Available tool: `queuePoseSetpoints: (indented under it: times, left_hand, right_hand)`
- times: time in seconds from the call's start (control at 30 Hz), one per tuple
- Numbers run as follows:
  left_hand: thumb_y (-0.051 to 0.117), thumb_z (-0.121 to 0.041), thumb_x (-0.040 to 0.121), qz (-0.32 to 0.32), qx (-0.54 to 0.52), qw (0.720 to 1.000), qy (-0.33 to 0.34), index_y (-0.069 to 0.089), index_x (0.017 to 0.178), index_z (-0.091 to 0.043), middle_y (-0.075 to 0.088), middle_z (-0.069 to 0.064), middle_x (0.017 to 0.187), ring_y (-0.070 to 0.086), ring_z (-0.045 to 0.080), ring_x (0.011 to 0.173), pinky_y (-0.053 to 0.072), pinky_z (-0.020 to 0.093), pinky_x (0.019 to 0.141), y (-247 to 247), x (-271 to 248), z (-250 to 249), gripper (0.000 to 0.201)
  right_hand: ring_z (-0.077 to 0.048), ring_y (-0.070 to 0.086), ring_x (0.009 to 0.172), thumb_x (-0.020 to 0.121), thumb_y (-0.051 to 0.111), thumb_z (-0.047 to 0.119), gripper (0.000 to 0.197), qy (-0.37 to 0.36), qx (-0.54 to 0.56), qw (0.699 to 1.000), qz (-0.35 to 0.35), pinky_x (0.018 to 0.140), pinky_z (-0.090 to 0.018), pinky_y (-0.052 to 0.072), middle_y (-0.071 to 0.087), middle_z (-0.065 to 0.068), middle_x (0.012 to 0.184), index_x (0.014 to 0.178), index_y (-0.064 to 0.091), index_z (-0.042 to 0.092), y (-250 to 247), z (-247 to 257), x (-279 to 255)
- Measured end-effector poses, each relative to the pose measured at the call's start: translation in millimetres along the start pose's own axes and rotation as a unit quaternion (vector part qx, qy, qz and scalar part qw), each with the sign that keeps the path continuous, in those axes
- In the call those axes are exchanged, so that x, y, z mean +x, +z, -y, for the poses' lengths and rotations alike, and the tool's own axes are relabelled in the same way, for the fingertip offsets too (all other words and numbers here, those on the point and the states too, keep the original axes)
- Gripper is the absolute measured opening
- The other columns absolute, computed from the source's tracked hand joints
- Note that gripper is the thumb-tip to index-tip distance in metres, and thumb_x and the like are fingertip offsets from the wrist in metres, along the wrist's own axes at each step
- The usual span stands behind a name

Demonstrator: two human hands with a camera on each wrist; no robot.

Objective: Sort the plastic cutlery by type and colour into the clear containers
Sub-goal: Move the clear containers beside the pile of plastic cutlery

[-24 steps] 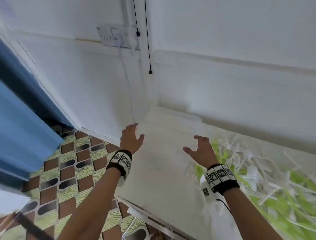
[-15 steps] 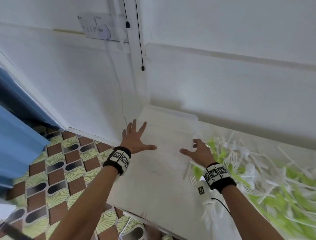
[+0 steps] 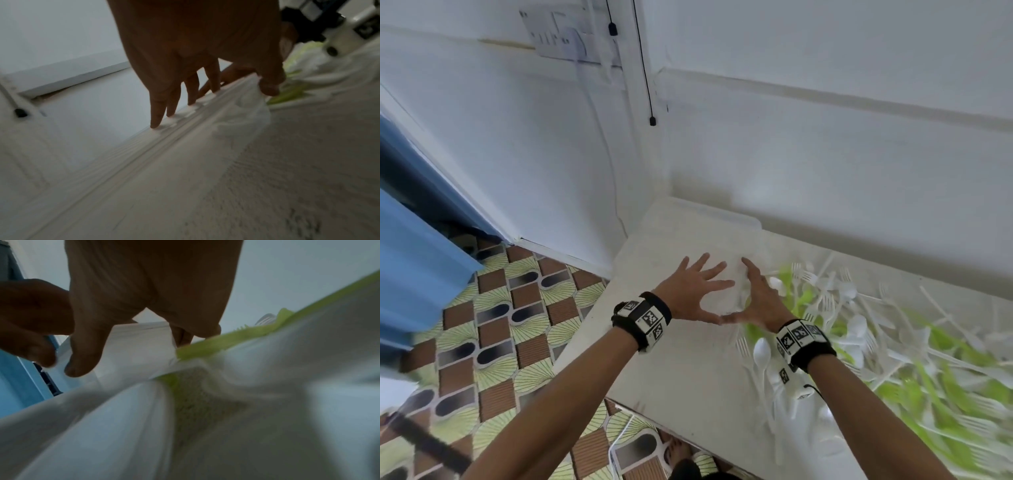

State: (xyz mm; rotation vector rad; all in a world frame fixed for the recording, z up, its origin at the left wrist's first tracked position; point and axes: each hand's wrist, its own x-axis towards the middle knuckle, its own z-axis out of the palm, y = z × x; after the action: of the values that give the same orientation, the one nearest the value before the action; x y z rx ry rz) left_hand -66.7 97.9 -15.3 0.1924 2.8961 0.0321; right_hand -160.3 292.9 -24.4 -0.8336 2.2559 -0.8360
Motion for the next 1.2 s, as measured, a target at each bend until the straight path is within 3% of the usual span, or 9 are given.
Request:
queuePoseSetpoints:
  times: [0.23,0.4,0.47,0.6,0.73,0.87,0.97,1.07,1.2]
  left_hand:
    - [0.016,-0.054,0.105,-0.127,0.145,0.980,0.058,0.046,0.146,-0.011,0.048,0.018,0.150,0.052,0.046,0.130,0.052,0.061,0.091,23.7,-5.7,-3.5,0.067]
    - [0.021,-0.047,0.109,-0.288,-0.048,0.954,0.063,0.064,0.126,-0.009,0.070,0.010,0.122,0.072,0.031,0.095,0.060,0.041,0.071,-41.2,-2.8,-7.7,0.060]
    - [0.028,-0.045,0.106,-0.335,-0.165,0.927,-0.005,0.058,0.136,-0.018,0.071,0.008,0.121,0.073,0.030,0.093,0.059,0.040,0.079,-69.4,-12.5,-1.9,0.050]
    - [0.030,-0.030,0.110,-0.470,-0.322,0.821,-0.045,0.039,0.146,-0.031,0.069,0.003,0.126,0.068,0.013,0.113,0.053,0.036,0.101,-115.6,-36.9,23.0,0.038]
    - [0.026,-0.009,0.109,-0.592,-0.367,0.711,-0.093,0.037,0.149,-0.012,0.065,0.009,0.127,0.068,0.019,0.109,0.058,0.035,0.089,-133.9,-55.8,59.2,0.041]
    - [0.030,-0.006,0.107,-0.667,-0.500,0.529,-0.158,0.041,0.141,-0.006,0.060,0.015,0.131,0.063,0.031,0.115,0.057,0.049,0.093,-120.5,-80.0,96.7,0.036]
    - [0.047,-0.017,0.099,-0.651,-0.632,0.380,-0.182,0.043,0.132,-0.009,0.056,0.017,0.132,0.063,0.032,0.118,0.055,0.051,0.097,-91.2,-91.8,117.7,0.035]
    - [0.068,-0.046,0.080,-0.584,-0.741,0.250,-0.216,0.046,0.134,-0.008,0.051,0.013,0.139,0.063,0.027,0.120,0.057,0.046,0.089,-52.7,-101.4,130.3,0.069]
    - [0.052,-0.049,0.094,-0.514,-0.786,0.215,-0.269,0.032,0.153,-0.014,0.046,0.012,0.151,0.057,0.030,0.129,0.058,0.043,0.089,-1.8,-97.5,128.5,0.071]
  right_hand:
    - [-0.020,0.038,0.145,0.058,0.098,0.038,0.147,-0.023,0.024,0.999,-0.024,0.105,-0.024,0.034,0.034,-0.003,0.160,0.160,-0.005,0.018,2.6,-1.1,3.3]
    - [-0.020,0.042,0.140,0.057,0.098,0.034,0.152,-0.036,0.016,0.999,-0.037,0.103,-0.021,0.035,0.040,-0.004,0.154,0.158,-0.015,0.021,5.3,-1.4,6.3]
    - [-0.020,0.039,0.143,0.056,0.098,0.035,0.152,-0.032,0.011,0.999,-0.038,0.106,-0.023,0.034,0.036,-0.005,0.158,0.159,-0.013,0.023,4.8,-1.2,7.6]
    - [-0.018,0.036,0.145,0.057,0.094,0.042,0.138,-0.068,-0.038,0.996,-0.036,0.112,-0.028,0.032,0.032,0.000,0.160,0.160,0.004,0.032,0.0,0.4,7.0]
    - [-0.018,0.036,0.144,0.056,0.092,0.047,0.140,-0.090,-0.073,0.992,-0.055,0.119,-0.044,0.032,0.030,0.005,0.161,0.160,0.000,0.034,-14.0,14.1,4.9]
    - [-0.014,0.045,0.136,0.051,0.092,0.052,0.134,-0.104,-0.076,0.990,-0.060,0.112,-0.037,0.041,0.040,0.009,0.154,0.157,0.011,0.041,-44.2,19.5,-3.1]
    - [-0.009,0.050,0.132,0.044,0.094,0.054,0.130,-0.096,-0.032,0.992,-0.072,0.109,-0.037,0.047,0.047,0.015,0.148,0.151,0.020,0.050,-71.3,12.7,-14.4]
    - [-0.007,0.050,0.133,0.043,0.100,0.039,0.128,-0.085,0.018,0.992,-0.092,0.105,-0.033,0.051,0.052,0.014,0.144,0.148,0.028,0.048,-100.4,3.7,-29.4]
    - [-0.010,0.051,0.132,0.045,0.102,0.028,0.130,-0.058,0.010,0.986,-0.158,0.101,-0.033,0.053,0.051,0.009,0.147,0.152,0.029,0.043,-141.6,-1.8,-50.4]
